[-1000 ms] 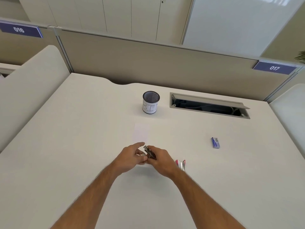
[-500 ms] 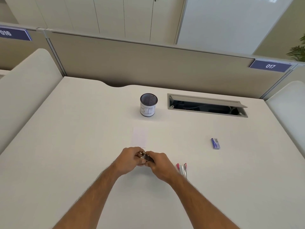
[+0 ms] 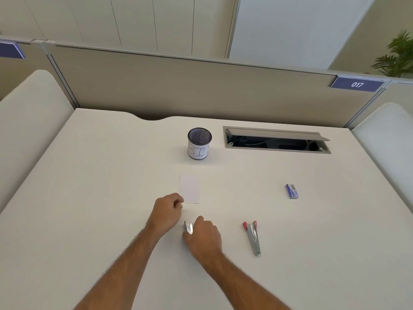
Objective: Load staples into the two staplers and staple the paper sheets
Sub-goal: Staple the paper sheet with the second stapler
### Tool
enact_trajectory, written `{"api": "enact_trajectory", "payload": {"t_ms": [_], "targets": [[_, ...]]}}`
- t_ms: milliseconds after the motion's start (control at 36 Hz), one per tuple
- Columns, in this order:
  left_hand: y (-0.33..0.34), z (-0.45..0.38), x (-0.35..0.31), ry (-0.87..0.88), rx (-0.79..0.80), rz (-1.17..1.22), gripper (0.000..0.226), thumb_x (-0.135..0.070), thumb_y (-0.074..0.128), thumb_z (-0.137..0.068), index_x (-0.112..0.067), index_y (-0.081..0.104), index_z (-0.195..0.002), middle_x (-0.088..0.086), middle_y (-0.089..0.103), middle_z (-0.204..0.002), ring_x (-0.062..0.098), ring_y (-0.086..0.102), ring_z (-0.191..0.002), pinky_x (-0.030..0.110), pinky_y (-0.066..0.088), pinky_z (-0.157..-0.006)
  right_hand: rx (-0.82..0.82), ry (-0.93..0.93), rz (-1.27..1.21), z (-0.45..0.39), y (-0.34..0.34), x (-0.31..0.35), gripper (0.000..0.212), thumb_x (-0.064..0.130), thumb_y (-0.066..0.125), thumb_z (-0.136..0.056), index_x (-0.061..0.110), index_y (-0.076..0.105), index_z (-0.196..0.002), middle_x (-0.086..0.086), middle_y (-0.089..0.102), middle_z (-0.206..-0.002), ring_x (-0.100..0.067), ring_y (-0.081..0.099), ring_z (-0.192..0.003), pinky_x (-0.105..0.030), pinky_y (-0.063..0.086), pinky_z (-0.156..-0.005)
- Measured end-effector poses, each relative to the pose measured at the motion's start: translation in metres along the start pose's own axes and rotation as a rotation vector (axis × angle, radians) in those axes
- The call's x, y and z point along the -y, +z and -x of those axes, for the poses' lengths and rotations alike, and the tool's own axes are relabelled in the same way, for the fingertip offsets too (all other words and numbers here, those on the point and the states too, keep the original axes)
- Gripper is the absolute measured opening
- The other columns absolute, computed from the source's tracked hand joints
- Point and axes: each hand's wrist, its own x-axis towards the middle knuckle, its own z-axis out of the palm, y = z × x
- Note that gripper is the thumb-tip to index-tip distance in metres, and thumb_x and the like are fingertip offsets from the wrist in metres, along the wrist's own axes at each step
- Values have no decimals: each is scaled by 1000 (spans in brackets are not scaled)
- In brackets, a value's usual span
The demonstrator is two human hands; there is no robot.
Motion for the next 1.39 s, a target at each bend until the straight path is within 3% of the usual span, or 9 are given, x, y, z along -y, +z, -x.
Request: {"api": "enact_trajectory", "payload": {"t_ms": [111,250,472,611,722,833,1111,1250,1389], "targets": [[0,-8,2,44,-33,-62,24,-4,53,-96,-12,73,-107,-7,70,-92,13,66,-89,12,44,-72,-15,37,2,-3,6,7,33,50,48,-99,19,38,-93,-5,68,-100,-27,67,-92,-32,39,-66],[-2,-29,5,130,-5,-224,31,-11,55,-99,-7,64,-128,12,66,-121,27,60,-111,36,50,-93,17,83,11,-7,7,9,41,58,49,-95,18,40,-93,-4,71,-95,-27,70,-90,-32,41,-65],[-3,-67,2,154,143,-534,72,-48,53,-100,-19,24,-159,-4,21,-169,27,24,-149,49,37,-109,-18,129,66,-6,-5,9,71,87,45,-81,18,50,-97,4,67,-80,-21,68,-78,-34,47,-66],[1,-84,6,176,247,-670,81,-53,45,-101,-23,3,-163,-9,1,-172,24,1,-158,57,19,-121,-149,-103,65,-11,-12,1,49,57,42,-101,16,54,-122,-1,60,-120,-24,55,-115,-37,49,-87],[5,-87,10,195,280,-685,82,-51,47,-100,-23,2,-163,-10,2,-172,24,-1,-158,61,10,-122,-38,-301,170,-21,-9,-4,66,52,35,-106,13,28,-158,-4,21,-169,-27,12,-156,-46,22,-124],[10,-86,8,202,235,-656,80,-46,53,-100,-22,8,-162,-9,13,-171,21,6,-158,60,13,-121,98,-285,248,-33,-1,-9,78,62,22,-105,13,7,-163,-2,-1,-173,-22,-12,-159,-52,-1,-127],[19,-78,-2,178,130,-505,73,-26,67,-90,-26,33,-154,-8,49,-147,23,37,-139,46,34,-105,134,-266,278,-44,9,-14,87,72,16,-100,13,8,-164,-2,0,-173,-20,-9,-159,-55,-5,-125],[18,-69,-4,59,59,40,64,3,70,-79,-16,56,-138,-1,59,-119,26,61,-110,30,49,-92,143,-276,263,-42,2,-17,83,70,20,-101,16,12,-163,1,2,-173,-20,-7,-159,-56,-3,-125],[5,-58,-4,-9,-68,330,69,1,76,-81,-27,53,-140,-5,59,-128,21,68,-90,30,53,-80,-62,-300,116,-35,-13,-19,47,42,35,-108,18,47,-146,2,43,-158,-23,25,-153,-45,18,-122]]}}
